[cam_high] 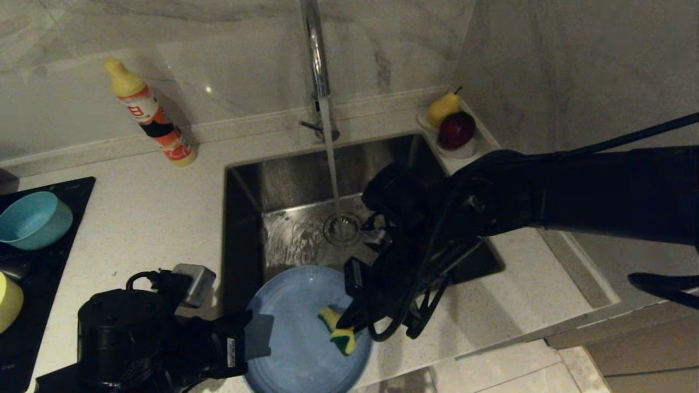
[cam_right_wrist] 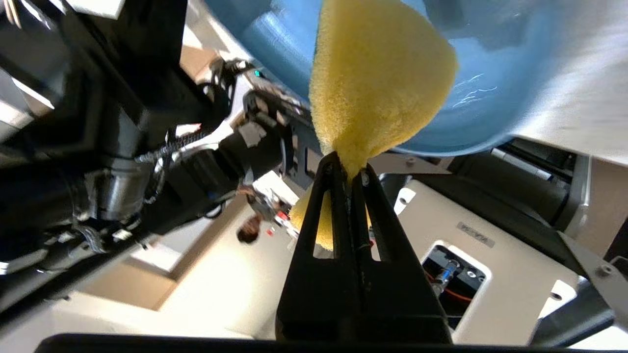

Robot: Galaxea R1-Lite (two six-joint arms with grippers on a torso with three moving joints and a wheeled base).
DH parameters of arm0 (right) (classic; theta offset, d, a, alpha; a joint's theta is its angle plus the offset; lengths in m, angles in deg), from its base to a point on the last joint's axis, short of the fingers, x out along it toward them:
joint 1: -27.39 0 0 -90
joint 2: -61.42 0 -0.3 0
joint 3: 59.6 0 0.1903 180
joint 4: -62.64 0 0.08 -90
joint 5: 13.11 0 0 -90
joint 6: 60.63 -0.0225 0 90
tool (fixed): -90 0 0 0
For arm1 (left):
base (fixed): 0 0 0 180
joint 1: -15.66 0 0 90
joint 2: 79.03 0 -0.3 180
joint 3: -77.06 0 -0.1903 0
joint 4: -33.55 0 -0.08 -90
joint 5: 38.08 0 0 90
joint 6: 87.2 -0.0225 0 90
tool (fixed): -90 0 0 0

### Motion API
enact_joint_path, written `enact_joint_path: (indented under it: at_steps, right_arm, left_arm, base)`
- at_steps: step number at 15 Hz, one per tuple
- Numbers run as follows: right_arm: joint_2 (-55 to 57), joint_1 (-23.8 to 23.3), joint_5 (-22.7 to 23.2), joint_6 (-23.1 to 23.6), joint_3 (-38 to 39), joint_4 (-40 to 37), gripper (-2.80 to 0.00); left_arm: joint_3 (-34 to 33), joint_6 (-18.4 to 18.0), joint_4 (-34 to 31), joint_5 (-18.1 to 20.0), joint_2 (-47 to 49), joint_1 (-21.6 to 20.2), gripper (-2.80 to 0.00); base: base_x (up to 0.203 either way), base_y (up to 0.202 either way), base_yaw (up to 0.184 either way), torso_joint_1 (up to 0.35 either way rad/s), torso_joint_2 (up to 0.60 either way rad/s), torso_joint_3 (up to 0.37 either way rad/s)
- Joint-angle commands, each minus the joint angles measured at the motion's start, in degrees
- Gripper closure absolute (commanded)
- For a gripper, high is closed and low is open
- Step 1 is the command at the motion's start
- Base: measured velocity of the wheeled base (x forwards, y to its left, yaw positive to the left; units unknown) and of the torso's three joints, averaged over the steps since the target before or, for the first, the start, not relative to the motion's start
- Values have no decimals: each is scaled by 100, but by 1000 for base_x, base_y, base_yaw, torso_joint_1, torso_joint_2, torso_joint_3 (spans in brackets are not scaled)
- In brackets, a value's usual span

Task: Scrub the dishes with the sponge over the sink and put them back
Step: Wipe the plate

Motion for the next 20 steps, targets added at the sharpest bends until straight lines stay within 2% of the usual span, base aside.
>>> enact_joint_path:
  at_steps: [1, 10, 20]
  right_arm:
    - [81, 226, 13, -22, -94, -27, 0]
    - [161, 859, -19, 3, -186, 200, 0]
    - [412, 870, -64, -6, -200, 274, 0]
  left_arm:
    - [-6, 9, 35, -7, -11, -1, 0]
    - [-76, 0, 44, -16, -82, -1, 0]
    - [-72, -4, 44, -12, -107, 3, 0]
  base:
    - [0, 0, 0, 0, 0, 0]
    - [0, 0, 0, 0, 0, 0]
    - [0, 0, 0, 0, 0, 0]
